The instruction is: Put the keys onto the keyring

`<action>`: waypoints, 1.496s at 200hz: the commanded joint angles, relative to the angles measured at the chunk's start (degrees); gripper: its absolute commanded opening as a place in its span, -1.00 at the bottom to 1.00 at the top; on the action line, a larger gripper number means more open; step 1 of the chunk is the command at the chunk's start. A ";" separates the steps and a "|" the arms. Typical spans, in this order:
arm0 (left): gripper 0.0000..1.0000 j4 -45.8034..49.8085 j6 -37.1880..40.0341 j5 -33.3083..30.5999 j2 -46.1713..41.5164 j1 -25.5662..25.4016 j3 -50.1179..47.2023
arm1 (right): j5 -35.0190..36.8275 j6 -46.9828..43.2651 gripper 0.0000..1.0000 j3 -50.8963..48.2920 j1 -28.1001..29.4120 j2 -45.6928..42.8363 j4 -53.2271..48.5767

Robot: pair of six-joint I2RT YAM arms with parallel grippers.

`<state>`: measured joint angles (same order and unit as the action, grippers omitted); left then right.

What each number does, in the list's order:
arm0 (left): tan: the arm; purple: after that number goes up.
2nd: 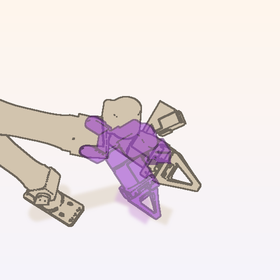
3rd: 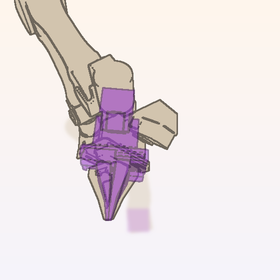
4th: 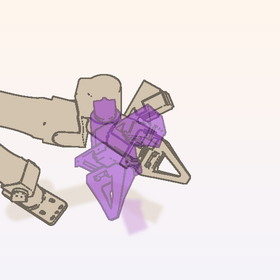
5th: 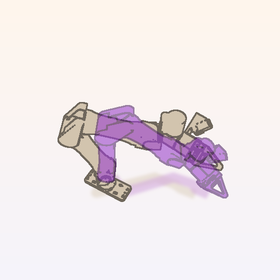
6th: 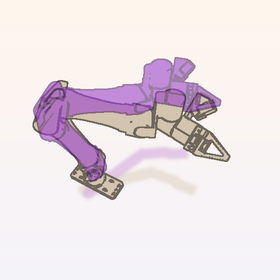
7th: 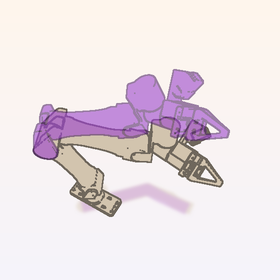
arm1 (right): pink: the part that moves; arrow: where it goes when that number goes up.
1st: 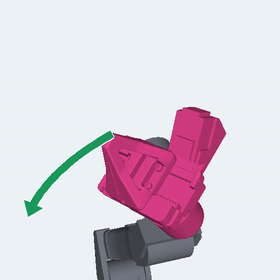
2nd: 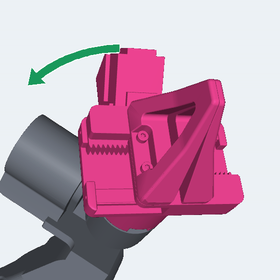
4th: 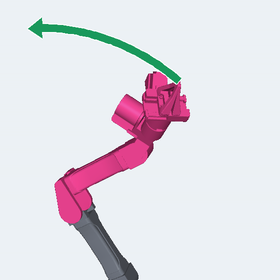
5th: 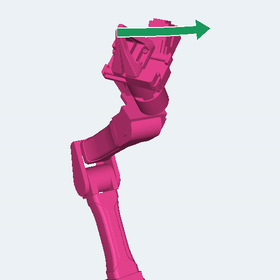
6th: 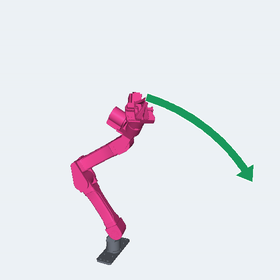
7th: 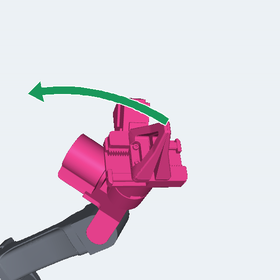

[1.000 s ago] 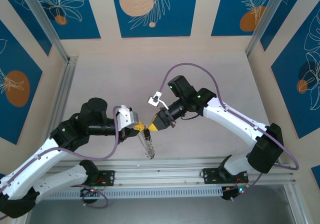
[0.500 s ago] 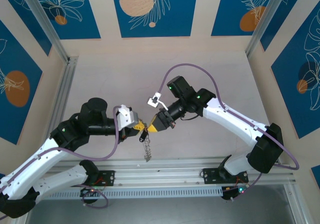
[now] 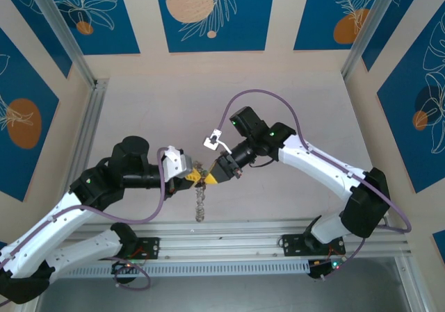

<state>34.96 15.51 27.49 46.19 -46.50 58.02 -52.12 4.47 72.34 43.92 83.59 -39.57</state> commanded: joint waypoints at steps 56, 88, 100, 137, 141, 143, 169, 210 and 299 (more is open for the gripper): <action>-1.00 -3.51 0.04 1.75 -1.28 0.45 1.33 | 0.86 -0.96 -1.00 1.23 -0.02 -0.88 -1.56; -1.00 -3.98 0.14 -0.11 -1.48 0.40 1.01 | 1.74 -0.07 -1.00 -1.35 0.29 -5.04 1.72; -1.00 -3.77 0.35 -0.69 -1.16 0.44 1.13 | 1.02 0.89 -1.00 -2.98 0.38 -7.28 4.44; -1.00 -3.97 0.14 -2.19 -0.93 0.37 1.04 | 0.65 2.52 -1.00 -5.14 0.20 -11.37 9.02; -1.00 -3.95 0.05 -2.45 -1.01 0.38 1.04 | 0.77 2.67 -1.00 -5.18 0.13 -11.58 9.27; -1.00 -4.07 0.05 -2.57 -1.02 0.36 1.04 | 0.83 2.72 -1.00 -5.19 0.12 -11.67 9.32; -1.00 -4.48 -0.82 -4.70 -1.35 0.39 0.87 | 2.47 4.74 -1.00 -6.13 -0.04 -13.43 10.39; -1.00 -3.62 -4.63 -6.49 -2.24 0.27 1.07 | 14.05 11.97 -1.00 -14.13 -1.56 -21.14 14.50; -1.00 0.09 -15.69 -12.47 -1.48 0.14 -0.01 | 24.62 17.56 -1.00 -21.94 -4.17 -29.09 12.59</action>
<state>33.98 4.71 18.35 43.99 -46.50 57.89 -33.85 19.53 51.94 41.52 53.36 -25.30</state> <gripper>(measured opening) 0.053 0.047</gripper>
